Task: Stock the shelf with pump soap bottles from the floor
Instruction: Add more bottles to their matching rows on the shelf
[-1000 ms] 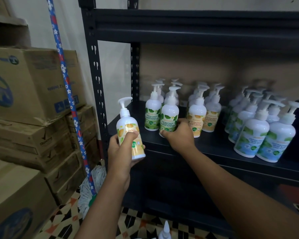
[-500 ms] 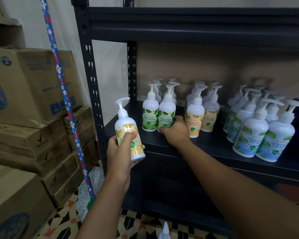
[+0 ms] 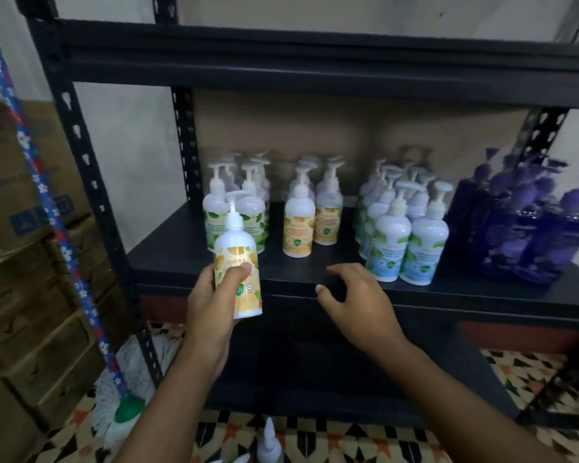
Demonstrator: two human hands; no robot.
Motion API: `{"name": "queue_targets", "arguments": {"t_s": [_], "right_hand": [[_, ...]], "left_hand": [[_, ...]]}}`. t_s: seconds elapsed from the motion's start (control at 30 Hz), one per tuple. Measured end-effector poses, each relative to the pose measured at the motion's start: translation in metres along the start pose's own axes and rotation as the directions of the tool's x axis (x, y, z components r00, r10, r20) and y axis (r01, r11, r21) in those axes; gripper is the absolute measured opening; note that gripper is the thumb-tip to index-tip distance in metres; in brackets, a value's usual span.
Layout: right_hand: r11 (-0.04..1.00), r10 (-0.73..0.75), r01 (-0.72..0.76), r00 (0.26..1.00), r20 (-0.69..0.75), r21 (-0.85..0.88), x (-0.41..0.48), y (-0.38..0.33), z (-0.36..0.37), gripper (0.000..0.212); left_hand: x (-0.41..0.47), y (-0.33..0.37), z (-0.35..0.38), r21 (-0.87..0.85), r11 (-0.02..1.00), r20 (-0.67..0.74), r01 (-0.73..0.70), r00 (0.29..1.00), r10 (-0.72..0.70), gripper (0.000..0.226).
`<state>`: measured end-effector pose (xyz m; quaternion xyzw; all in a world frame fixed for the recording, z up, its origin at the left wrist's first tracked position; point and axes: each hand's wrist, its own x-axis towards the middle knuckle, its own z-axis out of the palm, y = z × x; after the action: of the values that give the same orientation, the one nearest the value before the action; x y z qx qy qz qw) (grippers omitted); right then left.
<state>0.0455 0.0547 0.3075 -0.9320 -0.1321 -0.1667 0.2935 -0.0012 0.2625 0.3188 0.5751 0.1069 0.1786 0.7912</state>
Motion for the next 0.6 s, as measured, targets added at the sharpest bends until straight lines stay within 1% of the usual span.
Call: {"name": "queue_targets", "arguments": {"t_s": [0.1,0.2,0.37,0.43,0.53,0.6], "right_hand": [[0.996,-0.020,0.014,0.998,-0.065,-0.092,-0.015,0.026,-0.007,0.049],[0.986,-0.045,0.031,0.996,-0.083,-0.164,-0.024,0.038,-0.003,0.056],[0.984,-0.041,0.030,0.997,-0.059,-0.176,-0.029,0.037,0.003,0.076],[0.982,-0.034,0.026,0.999,-0.038,-0.186,-0.030,0.036,0.007,0.075],[0.979,-0.015,0.007,0.999,-0.041,-0.206,-0.030,0.034,0.010,0.069],[0.977,0.019,-0.031,0.998,-0.059,-0.212,-0.031,0.031,0.011,0.072]], "left_hand": [[-0.011,-0.008,0.022,0.144,0.986,0.077,-0.090,0.994,0.079,0.013],[-0.014,-0.013,0.041,0.240,0.957,0.152,-0.161,0.980,0.127,0.014],[-0.003,-0.017,0.062,0.348,0.902,0.253,-0.256,0.952,0.173,0.026],[0.006,-0.015,0.067,0.381,0.877,0.279,-0.291,0.941,0.191,0.032],[0.021,-0.015,0.070,0.426,0.845,0.317,-0.324,0.928,0.196,0.039],[0.030,-0.018,0.071,0.459,0.829,0.321,-0.320,0.929,0.182,0.046]]}}
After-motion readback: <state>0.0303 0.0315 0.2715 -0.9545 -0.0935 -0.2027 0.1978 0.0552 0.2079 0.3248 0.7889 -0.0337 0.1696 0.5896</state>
